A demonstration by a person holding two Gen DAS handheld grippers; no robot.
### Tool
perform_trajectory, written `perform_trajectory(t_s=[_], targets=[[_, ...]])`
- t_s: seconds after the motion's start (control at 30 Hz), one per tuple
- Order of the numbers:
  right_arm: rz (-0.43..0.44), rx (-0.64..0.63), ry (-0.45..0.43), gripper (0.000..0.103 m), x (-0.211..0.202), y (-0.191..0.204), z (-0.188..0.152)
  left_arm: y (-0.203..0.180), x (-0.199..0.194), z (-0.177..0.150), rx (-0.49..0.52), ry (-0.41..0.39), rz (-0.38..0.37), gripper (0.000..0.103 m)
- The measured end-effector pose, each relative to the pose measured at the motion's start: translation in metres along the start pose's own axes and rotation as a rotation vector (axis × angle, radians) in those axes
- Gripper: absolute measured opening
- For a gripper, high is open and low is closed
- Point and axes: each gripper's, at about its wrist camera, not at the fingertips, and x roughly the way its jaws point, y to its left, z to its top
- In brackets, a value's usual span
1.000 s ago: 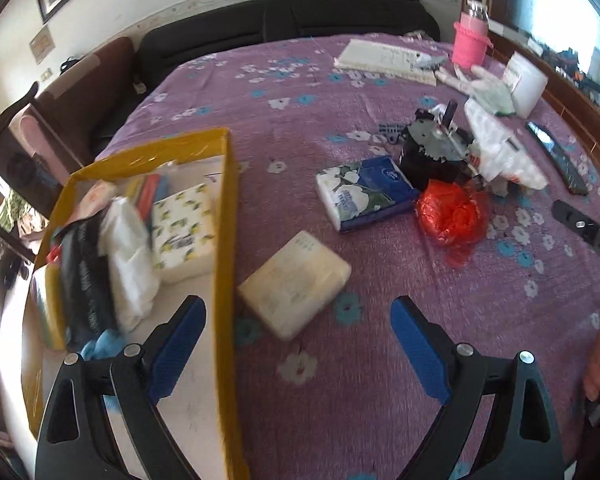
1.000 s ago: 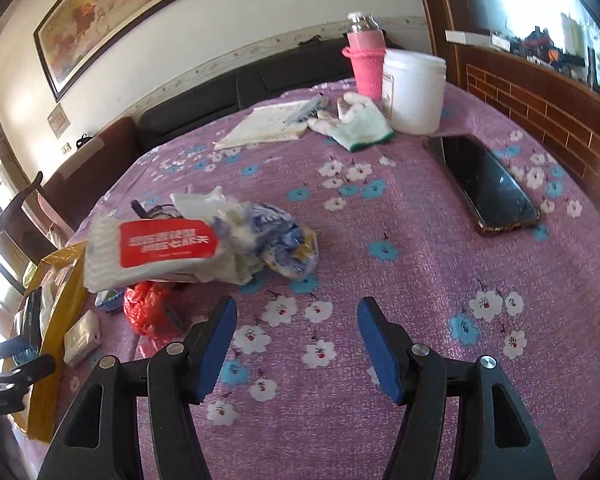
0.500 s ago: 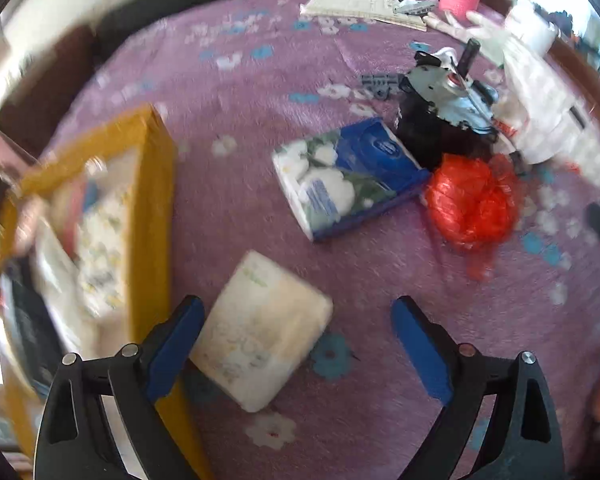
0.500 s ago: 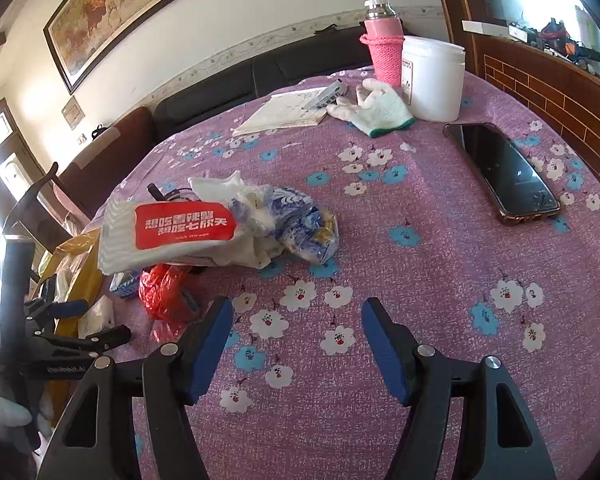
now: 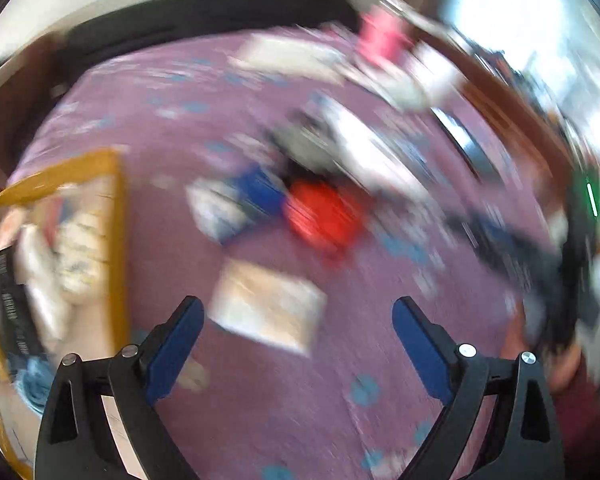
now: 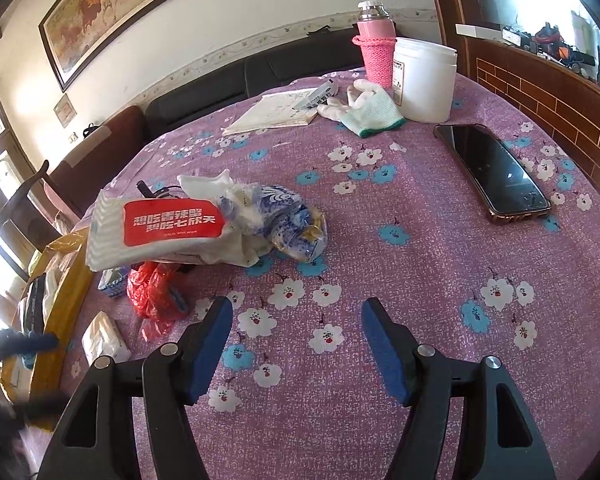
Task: Organize soft objects
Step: 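Grasp the white Face tissue pack with the left tool while the right tool grasps the wet-wipes pack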
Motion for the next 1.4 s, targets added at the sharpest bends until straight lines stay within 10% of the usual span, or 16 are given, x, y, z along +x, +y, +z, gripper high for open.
perform_trajectory(t_s=[0.33,0.67,0.93,1.07,1.4], targets=[[0.002,0.018,0.018,0.071,0.009,-0.006,0.005,0.023,0.076,0.079,-0.111,0.011,0.073,0.100],[0.004,0.050,0.025,0.071,0.011,-0.012,0.005,0.023,0.083,0.068,-0.193,0.050,-0.044,0.103],[-0.006,0.046,0.034,0.073,0.013,-0.011,0.004,0.015,0.077,0.041,-0.165,0.130,-0.198,0.103],[-0.001,0.042,0.043,0.073,0.013,-0.011,0.004,-0.008,0.055,0.013,-0.104,0.198,-0.455,0.102],[0.010,0.053,0.038,0.074,0.011,-0.011,0.003,-0.016,0.026,-0.031,-0.036,0.067,-0.119,0.102]])
